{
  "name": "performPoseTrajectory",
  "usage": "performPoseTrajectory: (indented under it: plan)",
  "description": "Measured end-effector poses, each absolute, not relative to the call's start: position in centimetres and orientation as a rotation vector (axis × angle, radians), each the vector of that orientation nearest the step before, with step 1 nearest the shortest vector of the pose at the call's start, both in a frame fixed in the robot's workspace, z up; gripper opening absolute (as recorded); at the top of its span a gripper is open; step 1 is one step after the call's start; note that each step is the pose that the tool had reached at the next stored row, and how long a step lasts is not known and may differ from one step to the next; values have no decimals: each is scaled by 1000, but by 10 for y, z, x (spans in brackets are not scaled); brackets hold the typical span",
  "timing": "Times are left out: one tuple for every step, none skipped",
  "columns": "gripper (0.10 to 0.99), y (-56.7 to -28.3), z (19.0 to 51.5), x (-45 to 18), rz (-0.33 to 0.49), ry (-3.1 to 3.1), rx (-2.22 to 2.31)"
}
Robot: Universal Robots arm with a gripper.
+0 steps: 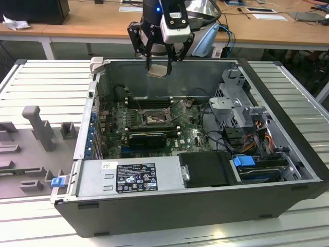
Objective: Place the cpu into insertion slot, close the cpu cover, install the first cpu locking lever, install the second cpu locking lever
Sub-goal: 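Place the cpu into insertion slot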
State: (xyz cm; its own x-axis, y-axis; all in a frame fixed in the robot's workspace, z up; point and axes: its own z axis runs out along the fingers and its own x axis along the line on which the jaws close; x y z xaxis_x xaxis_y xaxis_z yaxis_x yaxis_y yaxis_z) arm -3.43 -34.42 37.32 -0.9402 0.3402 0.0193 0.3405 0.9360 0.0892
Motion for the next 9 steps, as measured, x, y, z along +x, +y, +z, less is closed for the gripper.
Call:
performPoseTrajectory:
  plan:
    - [529, -344, 373, -34, -143, -3087, -547]
    - [529, -344, 373, -34, -143, -3086, -551]
    - [529, -344, 373, -34, -143, -3085, -556]
    - [529, -344, 373, -34, -143, -3085, -561]
    - [529, -344, 373, -34, -143, -3084, -568]
    - [529, -344, 373, -34, -143, -3083, -575]
    - [529, -344, 373, -34, -143, -3082, -579]
    - [529, -344, 373, -34, -144, -3081, -584]
    - [529, -344, 373, -34, -143, -3080, -591]
